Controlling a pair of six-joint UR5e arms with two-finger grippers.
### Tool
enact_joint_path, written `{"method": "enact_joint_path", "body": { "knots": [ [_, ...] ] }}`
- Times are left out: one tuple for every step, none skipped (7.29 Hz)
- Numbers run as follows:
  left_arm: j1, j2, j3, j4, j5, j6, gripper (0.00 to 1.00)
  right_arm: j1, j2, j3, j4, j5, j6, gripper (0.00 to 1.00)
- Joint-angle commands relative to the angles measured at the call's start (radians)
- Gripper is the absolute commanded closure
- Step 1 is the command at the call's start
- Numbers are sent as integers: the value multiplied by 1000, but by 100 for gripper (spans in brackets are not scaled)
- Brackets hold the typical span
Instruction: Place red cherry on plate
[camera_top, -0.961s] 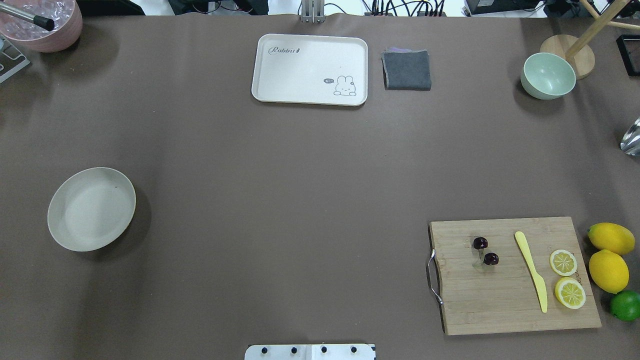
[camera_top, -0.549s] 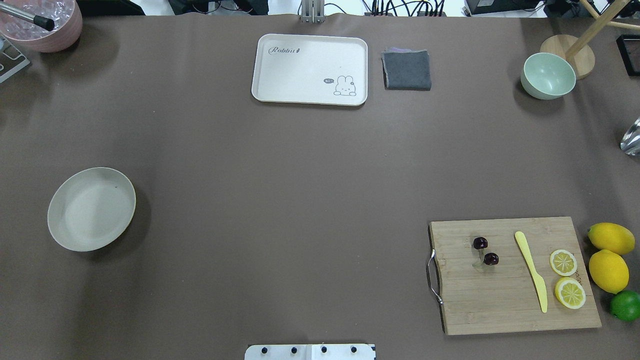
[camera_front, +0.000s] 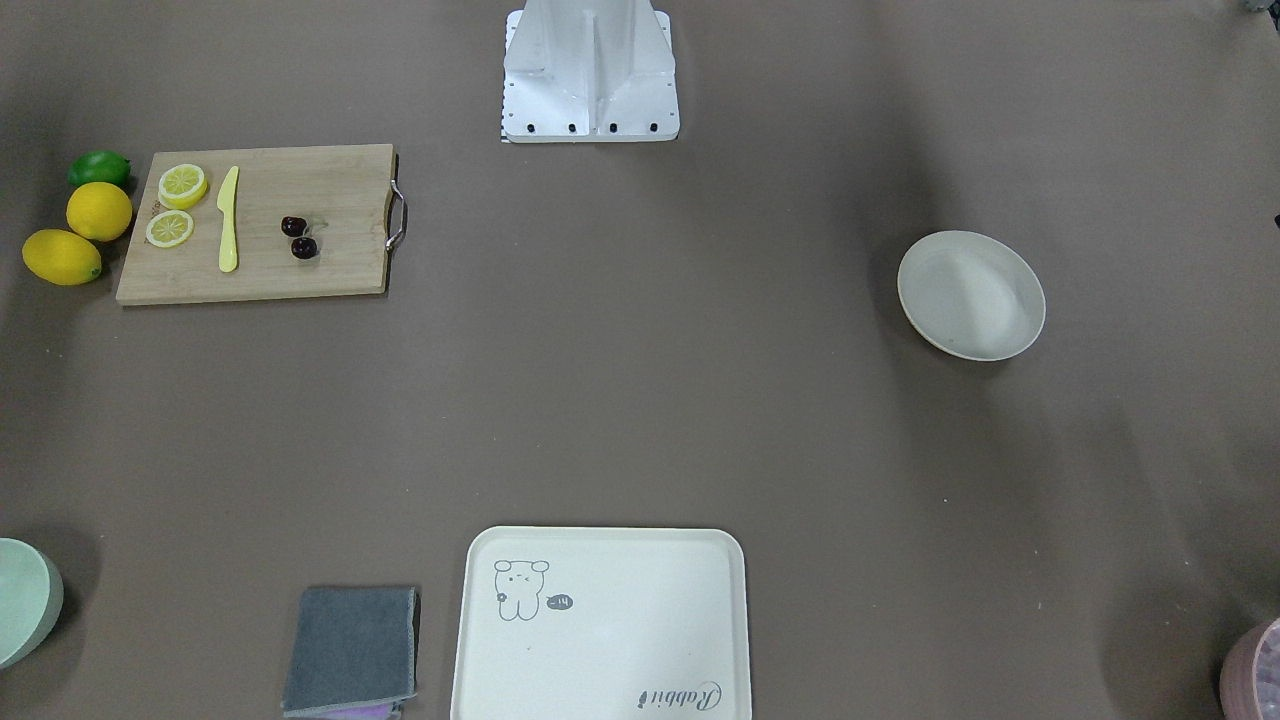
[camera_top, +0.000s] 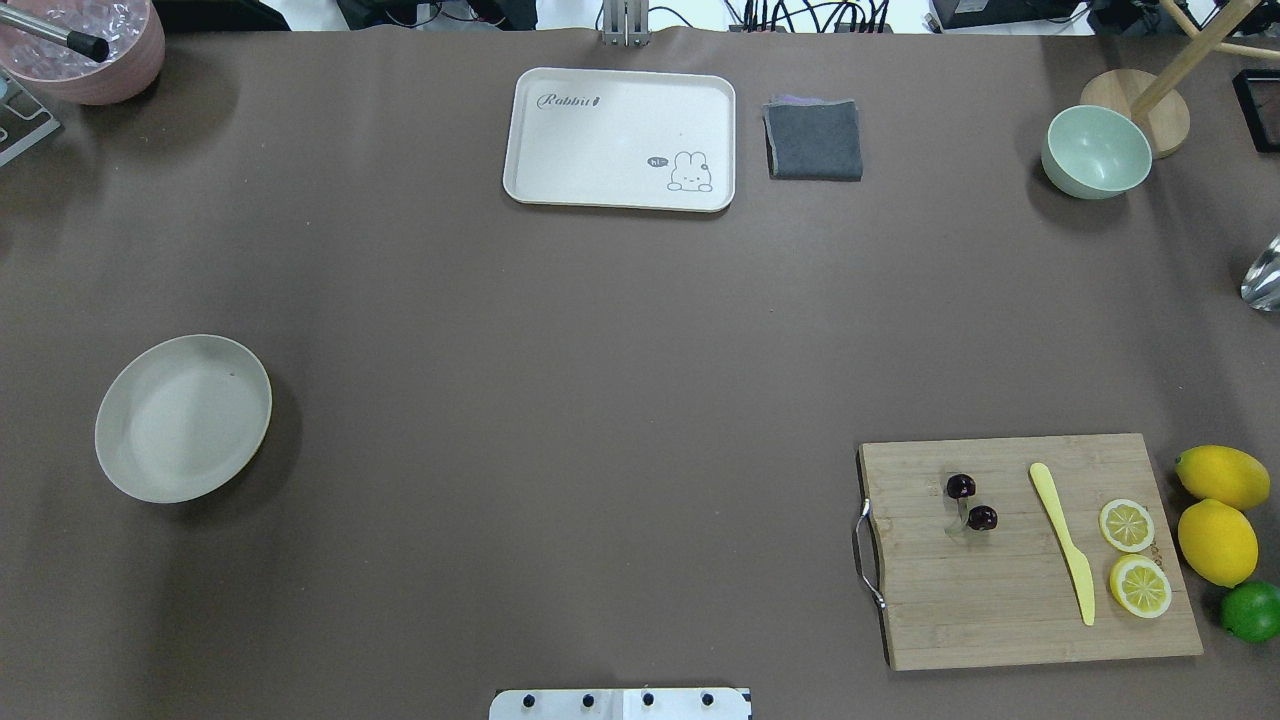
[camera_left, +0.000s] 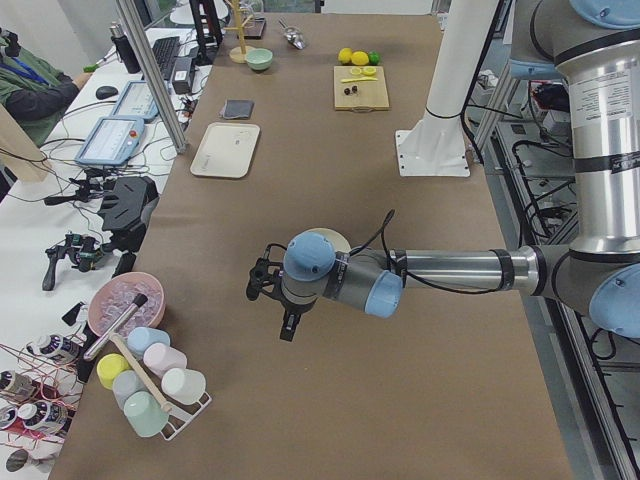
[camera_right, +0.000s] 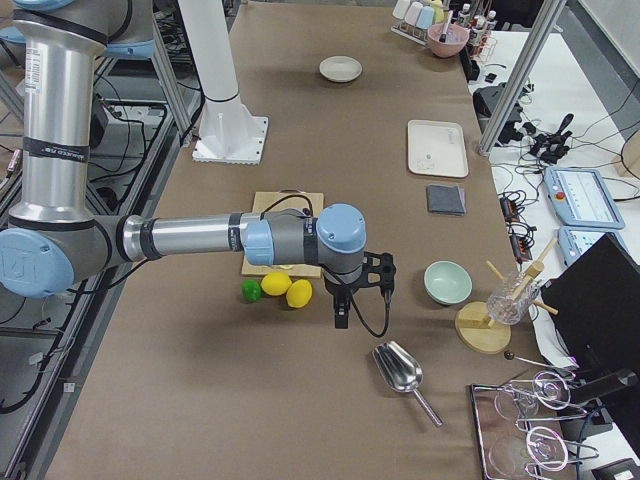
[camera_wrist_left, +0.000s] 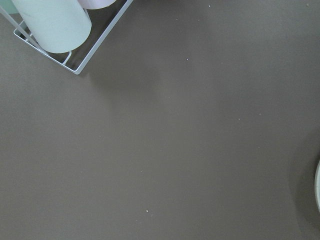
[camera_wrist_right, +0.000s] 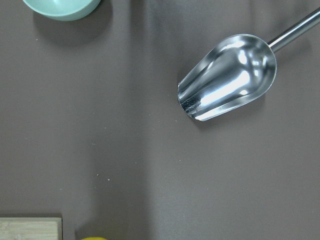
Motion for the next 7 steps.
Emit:
{"method": "enact_joint_path", "body": {
  "knots": [
    [105,6,51,-309,1,-320,2,-12,1,-1,-1,0,0,0],
    [182,0,91,-442,30,-423,2,-15,1,1,-1,2,0,0],
    [274,6,92,-529,107,-552,2,-16,1,-1,1,17,0,0],
    [376,6,93,-597,192,-652,2,-16,-1,-1,1,20,0,0],
    [476,0,95,-621,266,-722,2,-16,-1,-1,2,20,0,0],
    [536,-6,104,-621,299,-726,2,-16,1,1,2,20,0,0],
    [557,-9,116,-622,302,-726,2,-16,-1,1,2,20,-2,0]
  ]
}}
